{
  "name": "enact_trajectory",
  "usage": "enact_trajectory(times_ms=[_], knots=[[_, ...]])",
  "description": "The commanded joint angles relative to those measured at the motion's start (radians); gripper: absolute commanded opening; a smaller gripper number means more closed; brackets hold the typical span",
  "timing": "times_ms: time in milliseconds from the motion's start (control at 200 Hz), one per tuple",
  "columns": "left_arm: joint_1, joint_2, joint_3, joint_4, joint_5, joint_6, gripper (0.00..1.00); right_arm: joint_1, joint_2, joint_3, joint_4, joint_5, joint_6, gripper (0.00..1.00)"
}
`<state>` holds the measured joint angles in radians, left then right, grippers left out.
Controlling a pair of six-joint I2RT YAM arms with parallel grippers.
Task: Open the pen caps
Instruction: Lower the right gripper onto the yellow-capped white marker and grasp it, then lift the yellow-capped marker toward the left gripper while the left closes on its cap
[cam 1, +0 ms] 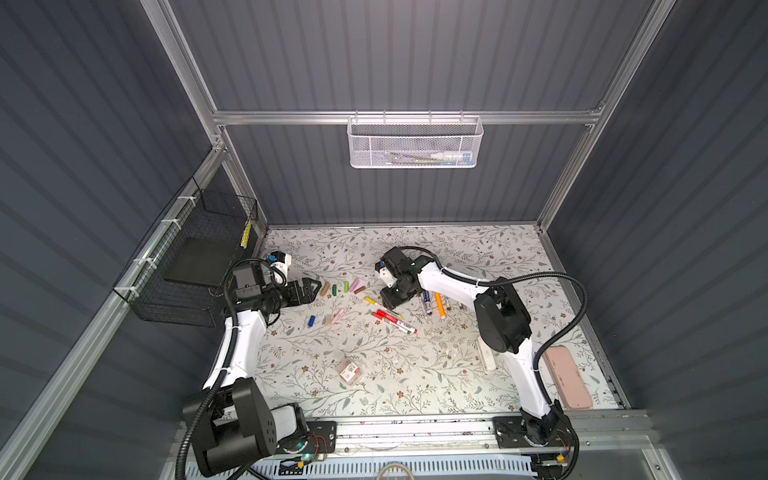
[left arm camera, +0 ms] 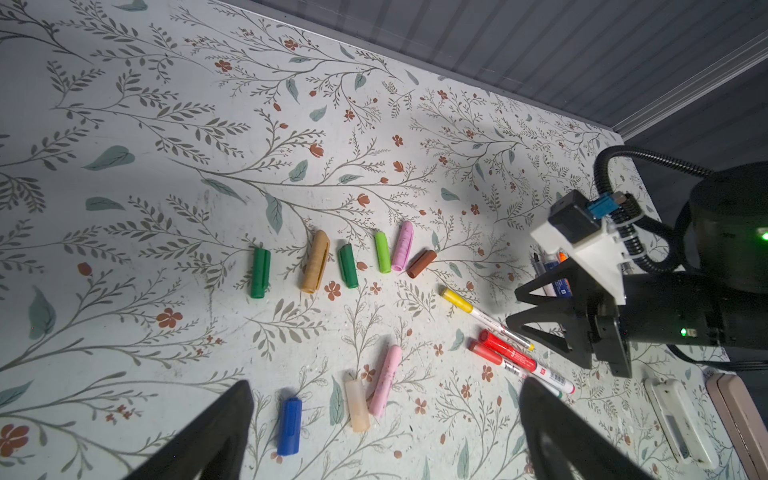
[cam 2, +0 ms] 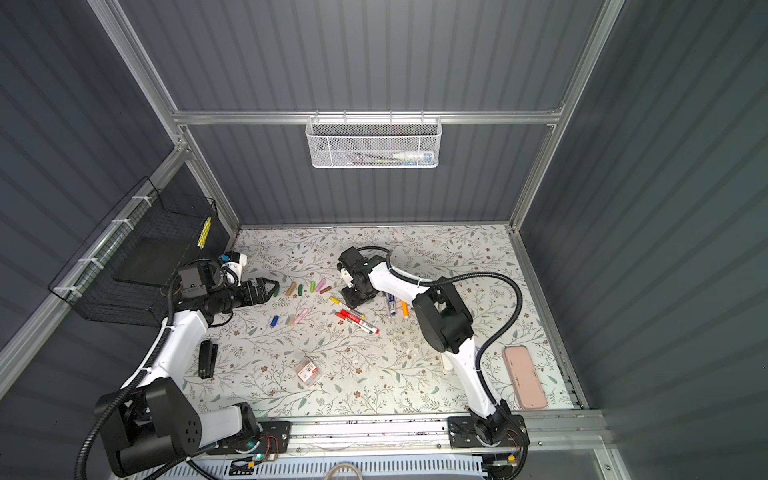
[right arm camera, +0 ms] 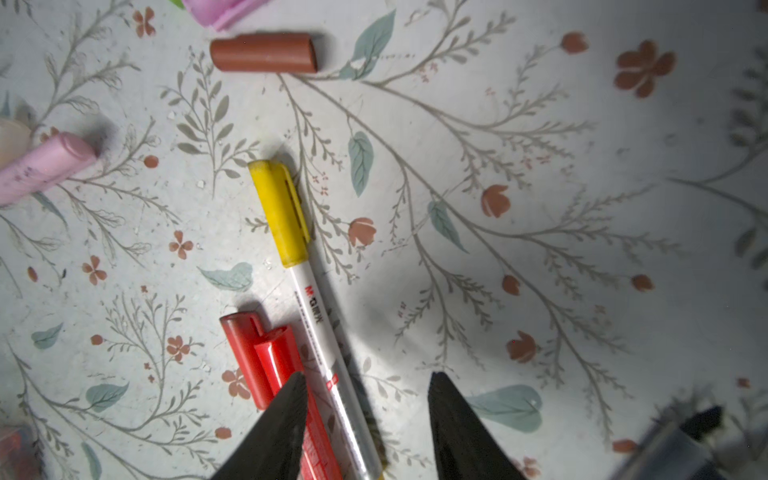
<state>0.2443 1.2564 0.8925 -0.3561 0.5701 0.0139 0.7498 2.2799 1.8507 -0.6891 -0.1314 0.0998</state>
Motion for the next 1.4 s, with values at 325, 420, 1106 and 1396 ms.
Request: enact_trajectory(times_ms=[325,420,1106,1396], knots=[[0.026,-0.023,0.004,0.005,0.016,-0.014,1.0,0.003,0.084,0.058,-0.057,-0.001,-0.028,0.47],[0.028,-0.023,-0.009,0.021,0.013,-0.015,1.0,0.003,0.092,0.052,-0.052,0.022,-0.035,0.42],[0.036,-0.018,0.026,0.02,0.102,-0.024,1.0,-0.053,-0.092,-0.166,0.083,0.138,-0.031,0.02],[0.001,0.078,0.243,0.116,0.342,-0.208,1.0,-0.065,-0.39,-0.381,0.309,0.071,0.08,0.0]])
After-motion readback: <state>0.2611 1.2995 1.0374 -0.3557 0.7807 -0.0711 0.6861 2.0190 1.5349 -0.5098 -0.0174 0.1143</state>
